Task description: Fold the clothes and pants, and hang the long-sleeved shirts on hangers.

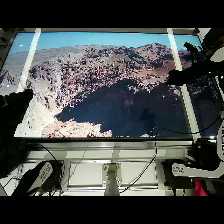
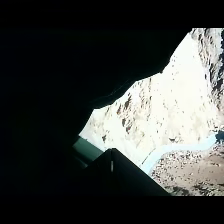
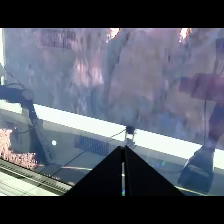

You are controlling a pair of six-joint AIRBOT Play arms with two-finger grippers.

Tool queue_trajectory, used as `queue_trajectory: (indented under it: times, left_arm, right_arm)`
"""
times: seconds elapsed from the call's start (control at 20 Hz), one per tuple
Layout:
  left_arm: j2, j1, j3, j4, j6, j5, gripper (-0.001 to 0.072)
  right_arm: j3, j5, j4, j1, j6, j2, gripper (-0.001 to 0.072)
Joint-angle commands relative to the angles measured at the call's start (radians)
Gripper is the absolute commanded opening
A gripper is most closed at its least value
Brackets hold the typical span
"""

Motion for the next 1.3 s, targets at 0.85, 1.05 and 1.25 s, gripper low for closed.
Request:
queue_trajectory:
  times: [0.85, 1.05, 1.25]
  left_arm:
    - [-0.158, 0.002, -0.012, 0.249, 0.0, 0.213, 0.0684]
    - [-0.225, 0.002, -0.012, 0.249, 0.001, 0.215, 0.0684]
    - [-0.294, 0.002, -0.012, 0.272, 0.001, 0.266, 0.0685]
  right_arm:
    - [0.001, -0.121, 0.002, 0.001, 0.0, 0.0, 0.0064]
    - [0.001, -0.158, 0.055, 0.001, 0.007, 0.0, 0.0064]
    - [0.002, -0.157, 0.063, 0.001, 0.007, 0.0, 0.0064]
